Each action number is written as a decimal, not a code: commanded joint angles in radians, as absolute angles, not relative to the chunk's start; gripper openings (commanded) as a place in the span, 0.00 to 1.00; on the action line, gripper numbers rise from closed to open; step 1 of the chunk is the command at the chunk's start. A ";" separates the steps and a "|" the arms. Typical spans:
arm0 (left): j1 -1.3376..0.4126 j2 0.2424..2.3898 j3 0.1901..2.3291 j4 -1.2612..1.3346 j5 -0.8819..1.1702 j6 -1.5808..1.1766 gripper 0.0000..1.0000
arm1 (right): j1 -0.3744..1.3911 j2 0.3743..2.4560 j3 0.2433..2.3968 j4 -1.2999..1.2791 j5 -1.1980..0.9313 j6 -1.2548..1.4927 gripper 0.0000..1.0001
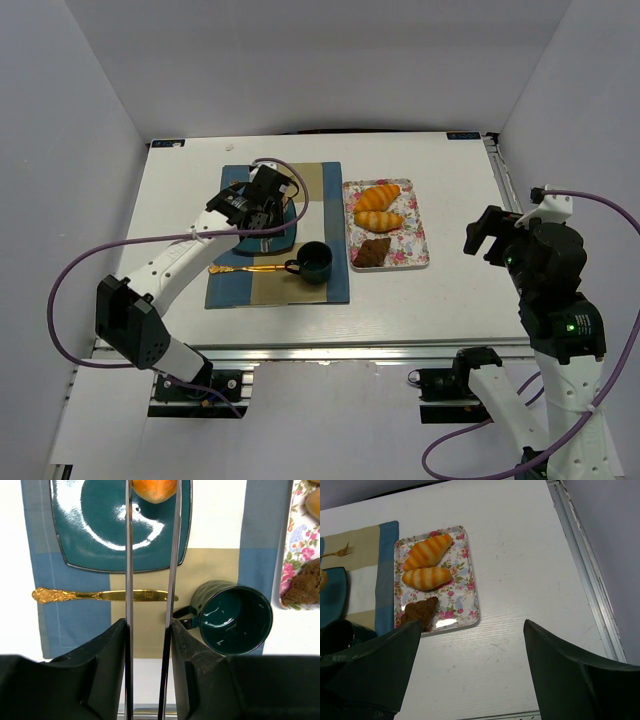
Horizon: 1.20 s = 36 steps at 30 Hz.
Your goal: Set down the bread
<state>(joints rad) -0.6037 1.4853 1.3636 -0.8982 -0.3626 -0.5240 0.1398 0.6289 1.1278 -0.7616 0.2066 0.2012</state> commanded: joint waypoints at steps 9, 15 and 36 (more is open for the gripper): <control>-0.586 1.543 1.377 -0.848 -0.357 -0.511 0.60 | 0.143 0.629 1.135 -0.735 0.215 0.184 0.89; -0.580 1.545 1.384 -0.867 -0.364 -0.508 0.64 | 0.141 0.635 1.135 -0.730 0.216 0.181 0.89; -0.722 1.669 1.796 -1.006 -0.069 -0.345 0.57 | 0.143 0.647 1.109 -0.703 0.219 0.209 0.89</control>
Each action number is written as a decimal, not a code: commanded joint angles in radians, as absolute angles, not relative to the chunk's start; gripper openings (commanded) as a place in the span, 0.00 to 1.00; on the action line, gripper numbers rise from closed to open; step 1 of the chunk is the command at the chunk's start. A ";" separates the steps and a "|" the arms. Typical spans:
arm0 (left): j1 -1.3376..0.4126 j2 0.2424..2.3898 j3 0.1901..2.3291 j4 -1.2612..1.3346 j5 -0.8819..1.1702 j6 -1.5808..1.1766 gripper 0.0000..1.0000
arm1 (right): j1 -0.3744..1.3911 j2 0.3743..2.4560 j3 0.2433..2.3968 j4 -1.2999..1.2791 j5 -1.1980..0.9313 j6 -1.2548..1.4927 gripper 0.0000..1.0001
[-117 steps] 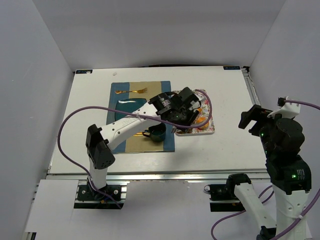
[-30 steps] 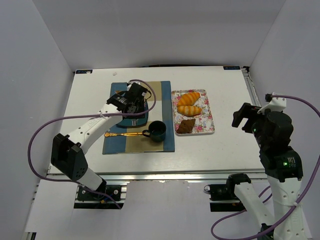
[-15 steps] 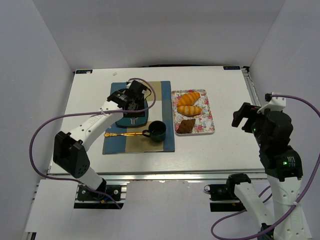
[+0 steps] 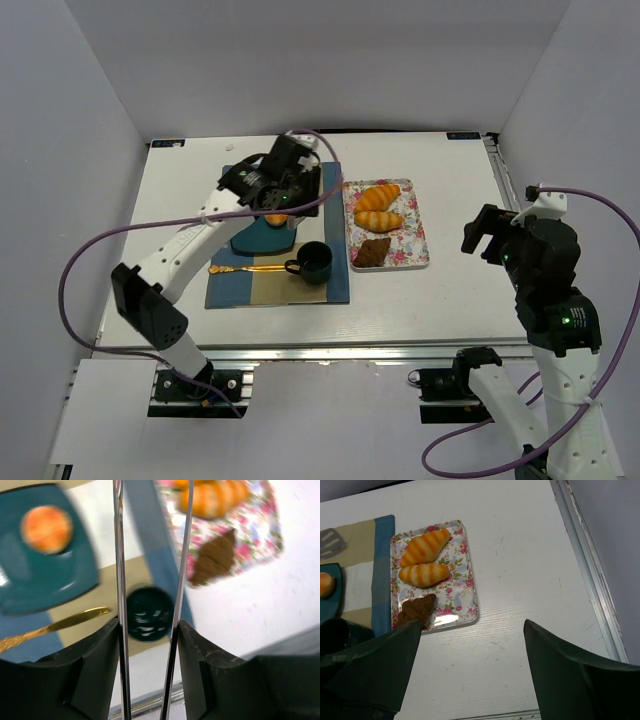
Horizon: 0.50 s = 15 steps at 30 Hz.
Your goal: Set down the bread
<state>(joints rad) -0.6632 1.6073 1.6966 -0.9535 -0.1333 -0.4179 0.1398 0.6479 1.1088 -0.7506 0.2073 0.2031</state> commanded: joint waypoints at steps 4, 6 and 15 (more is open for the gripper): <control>-0.797 1.767 1.894 -1.098 -0.049 -0.308 0.59 | 0.143 0.641 1.109 -0.709 0.230 0.212 0.89; -0.819 1.801 1.911 -1.103 -0.032 -0.301 0.60 | 0.143 0.637 1.109 -0.716 0.235 0.215 0.89; -0.867 1.859 1.928 -1.149 -0.009 -0.264 0.62 | 0.143 0.623 1.103 -0.730 0.250 0.227 0.89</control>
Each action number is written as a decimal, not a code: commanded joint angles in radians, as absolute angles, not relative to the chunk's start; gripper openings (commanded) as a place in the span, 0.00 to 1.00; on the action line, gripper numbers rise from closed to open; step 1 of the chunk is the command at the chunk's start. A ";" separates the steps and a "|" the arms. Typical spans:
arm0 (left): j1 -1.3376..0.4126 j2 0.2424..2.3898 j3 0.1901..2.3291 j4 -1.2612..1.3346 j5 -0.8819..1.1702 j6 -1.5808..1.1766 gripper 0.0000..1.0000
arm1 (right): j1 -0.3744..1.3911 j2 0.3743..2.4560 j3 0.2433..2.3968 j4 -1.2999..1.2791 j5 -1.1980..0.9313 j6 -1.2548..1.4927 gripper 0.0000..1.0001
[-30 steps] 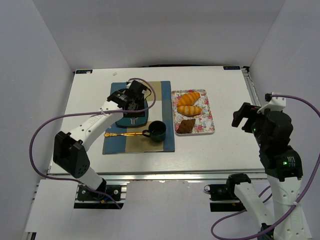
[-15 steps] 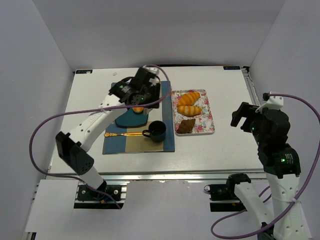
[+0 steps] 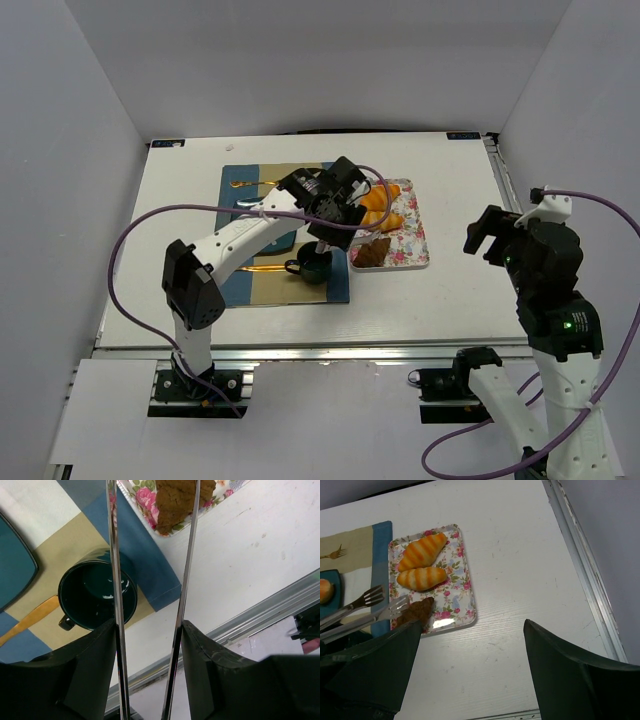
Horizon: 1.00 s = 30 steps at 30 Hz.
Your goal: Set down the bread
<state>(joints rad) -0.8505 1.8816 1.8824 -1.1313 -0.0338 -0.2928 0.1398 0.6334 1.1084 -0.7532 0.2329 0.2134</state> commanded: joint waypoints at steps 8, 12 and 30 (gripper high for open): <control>-0.891 1.858 1.913 -1.129 -0.002 -0.278 0.62 | 0.143 0.620 1.101 -0.736 0.249 0.239 0.89; -0.891 1.835 1.908 -1.103 -0.018 -0.293 0.62 | 0.143 0.621 1.101 -0.738 0.245 0.244 0.89; -0.899 1.850 1.819 -1.092 0.057 -0.285 0.62 | 0.141 0.618 1.080 -0.730 0.239 0.248 0.89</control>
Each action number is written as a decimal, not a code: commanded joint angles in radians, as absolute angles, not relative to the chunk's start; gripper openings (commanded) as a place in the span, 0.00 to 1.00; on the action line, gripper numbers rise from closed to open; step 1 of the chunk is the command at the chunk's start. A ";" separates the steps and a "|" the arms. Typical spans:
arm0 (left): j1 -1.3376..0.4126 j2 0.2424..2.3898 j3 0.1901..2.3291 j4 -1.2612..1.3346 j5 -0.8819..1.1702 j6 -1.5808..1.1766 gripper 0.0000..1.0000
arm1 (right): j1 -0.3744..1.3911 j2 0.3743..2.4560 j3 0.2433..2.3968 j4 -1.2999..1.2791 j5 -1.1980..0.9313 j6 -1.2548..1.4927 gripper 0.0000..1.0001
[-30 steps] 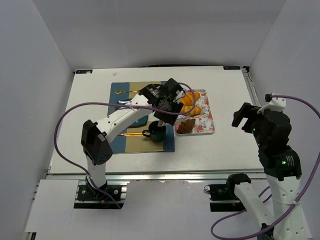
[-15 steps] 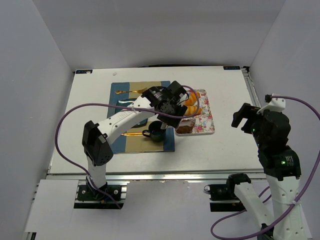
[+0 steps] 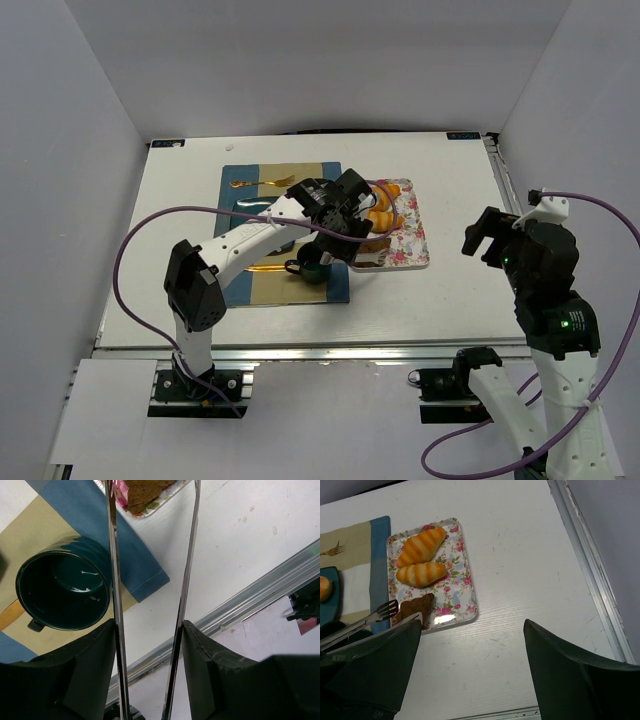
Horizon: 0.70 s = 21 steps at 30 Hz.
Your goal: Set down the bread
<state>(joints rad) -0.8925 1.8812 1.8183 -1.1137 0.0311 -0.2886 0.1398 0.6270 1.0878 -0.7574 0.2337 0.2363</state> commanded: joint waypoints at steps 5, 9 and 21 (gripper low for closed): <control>-0.899 1.871 1.856 -1.111 0.040 -0.282 0.42 | 0.143 0.623 1.081 -0.727 0.238 0.245 0.89; -0.899 1.896 1.977 -1.163 0.014 -0.285 0.36 | 0.141 0.630 1.083 -0.721 0.238 0.241 0.89; -0.744 1.642 1.920 -1.154 -0.302 -0.541 0.36 | 0.141 0.660 1.074 -0.680 0.209 0.239 0.89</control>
<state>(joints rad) -0.8288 1.8114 2.0640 -1.1954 -0.1703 -0.4137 0.1398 0.6540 1.0817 -0.7403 0.2253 0.2363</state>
